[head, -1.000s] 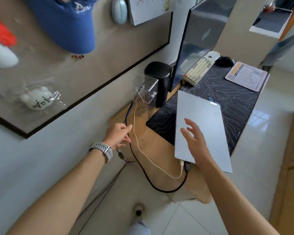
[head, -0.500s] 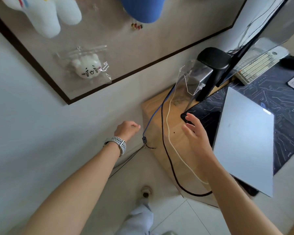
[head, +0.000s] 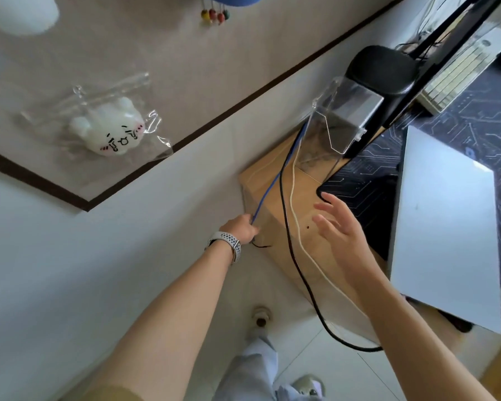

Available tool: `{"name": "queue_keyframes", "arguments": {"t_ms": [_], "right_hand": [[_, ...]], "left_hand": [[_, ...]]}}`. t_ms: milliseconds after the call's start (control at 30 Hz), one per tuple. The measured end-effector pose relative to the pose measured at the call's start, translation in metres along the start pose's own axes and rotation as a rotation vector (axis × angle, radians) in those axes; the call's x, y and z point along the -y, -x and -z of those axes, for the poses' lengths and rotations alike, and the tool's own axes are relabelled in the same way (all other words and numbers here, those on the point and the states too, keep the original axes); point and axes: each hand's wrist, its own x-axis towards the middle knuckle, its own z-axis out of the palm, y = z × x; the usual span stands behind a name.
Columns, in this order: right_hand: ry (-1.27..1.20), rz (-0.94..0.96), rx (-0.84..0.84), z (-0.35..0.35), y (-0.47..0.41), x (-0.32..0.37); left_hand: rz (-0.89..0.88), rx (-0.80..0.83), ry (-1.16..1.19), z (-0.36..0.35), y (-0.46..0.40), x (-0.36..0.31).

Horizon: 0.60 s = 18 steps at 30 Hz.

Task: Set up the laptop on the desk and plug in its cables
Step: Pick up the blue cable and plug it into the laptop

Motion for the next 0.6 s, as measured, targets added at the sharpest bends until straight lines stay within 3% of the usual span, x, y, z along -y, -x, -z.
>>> {"name": "queue_keyframes", "arguments": {"t_ms": [267, 600], "right_hand": [[-0.001, -0.037, -0.007, 0.001, -0.004, 0.003], [0.254, -0.038, 0.158, -0.023, 0.014, 0.006]], "left_hand": [[-0.049, -0.046, 0.078, -0.004, 0.002, 0.004], [-0.134, -0.116, 0.361, 0.002, 0.050, -0.003]]}}
